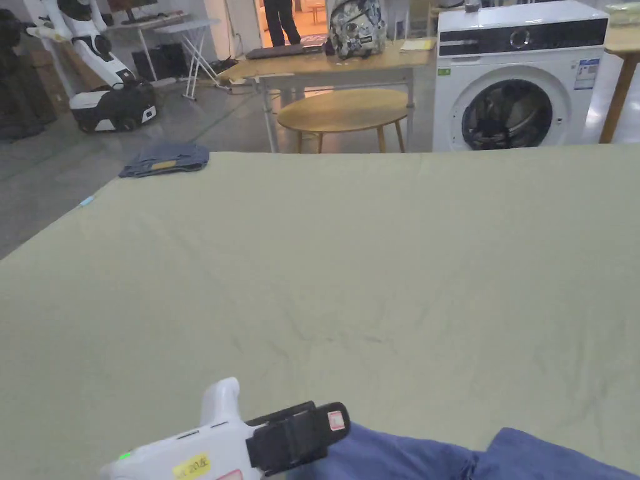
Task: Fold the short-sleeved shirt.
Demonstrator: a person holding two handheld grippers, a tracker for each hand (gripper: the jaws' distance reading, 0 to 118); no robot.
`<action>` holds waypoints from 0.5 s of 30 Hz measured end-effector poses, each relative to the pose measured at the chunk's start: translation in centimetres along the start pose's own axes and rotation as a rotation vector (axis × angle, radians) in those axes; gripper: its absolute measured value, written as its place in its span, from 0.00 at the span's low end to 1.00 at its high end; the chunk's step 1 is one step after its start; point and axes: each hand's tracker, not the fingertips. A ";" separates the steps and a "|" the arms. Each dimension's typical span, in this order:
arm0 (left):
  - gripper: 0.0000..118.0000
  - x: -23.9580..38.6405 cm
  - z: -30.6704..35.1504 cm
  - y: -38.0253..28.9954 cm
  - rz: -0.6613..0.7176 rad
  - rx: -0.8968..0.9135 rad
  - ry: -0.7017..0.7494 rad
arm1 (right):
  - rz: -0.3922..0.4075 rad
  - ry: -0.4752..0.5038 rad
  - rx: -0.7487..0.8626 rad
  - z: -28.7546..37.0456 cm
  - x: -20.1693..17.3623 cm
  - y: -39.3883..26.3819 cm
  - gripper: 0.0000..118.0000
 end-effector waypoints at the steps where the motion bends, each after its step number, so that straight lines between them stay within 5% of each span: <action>1: 0.79 -1.6 0.4 0.4 0.021 0.014 0.032 | 0.001 -0.004 -0.004 0.0 0.0 -0.2 0.00; 4: 0.76 -6.7 -0.8 0.0 0.161 -0.018 0.073 | -0.050 0.008 -0.018 -0.4 0.1 -0.6 0.00; 5: 0.52 -8.0 -1.9 -0.6 0.223 -0.035 0.070 | -0.067 0.022 -0.020 -0.5 0.1 -0.7 0.00; 7: 0.43 -9.3 -4.6 -2.1 0.249 -0.124 0.067 | -0.072 0.023 -0.020 -0.7 -0.1 -0.6 0.00; 9: 0.10 -9.0 -5.8 -2.9 0.314 -0.107 -0.027 | -0.066 0.020 -0.022 -0.7 -0.5 -0.5 0.00; 15: 0.06 -7.3 -4.8 -3.6 0.395 0.009 -0.041 | -0.061 0.023 -0.022 -0.3 -0.3 -0.5 0.00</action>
